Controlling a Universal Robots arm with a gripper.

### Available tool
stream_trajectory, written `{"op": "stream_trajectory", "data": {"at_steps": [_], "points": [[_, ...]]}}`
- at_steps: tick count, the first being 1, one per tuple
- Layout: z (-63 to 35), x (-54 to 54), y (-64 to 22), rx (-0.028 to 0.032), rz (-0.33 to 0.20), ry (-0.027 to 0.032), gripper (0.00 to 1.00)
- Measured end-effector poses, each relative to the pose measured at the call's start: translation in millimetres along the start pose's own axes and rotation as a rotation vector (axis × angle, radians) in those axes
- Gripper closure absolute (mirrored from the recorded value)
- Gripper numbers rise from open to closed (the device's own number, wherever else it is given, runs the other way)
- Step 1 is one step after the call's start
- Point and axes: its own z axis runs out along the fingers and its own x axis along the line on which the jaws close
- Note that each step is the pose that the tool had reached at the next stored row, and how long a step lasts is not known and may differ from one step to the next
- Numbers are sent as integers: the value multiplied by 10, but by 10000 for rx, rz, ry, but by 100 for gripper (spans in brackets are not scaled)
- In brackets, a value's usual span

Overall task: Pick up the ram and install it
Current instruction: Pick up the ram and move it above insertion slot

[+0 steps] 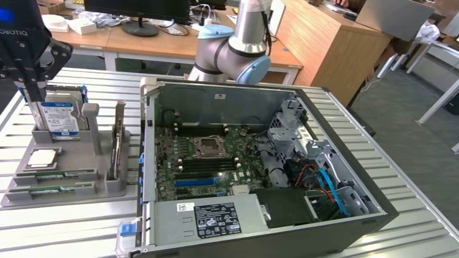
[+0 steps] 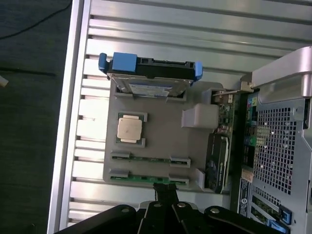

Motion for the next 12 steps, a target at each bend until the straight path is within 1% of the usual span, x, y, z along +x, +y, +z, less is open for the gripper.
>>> {"op": "stream_trajectory", "data": {"at_steps": [4, 12], "points": [[0, 0, 0, -4, -338, 15, 90], [1, 1, 0, -23, -1230, 54, 90]]}}
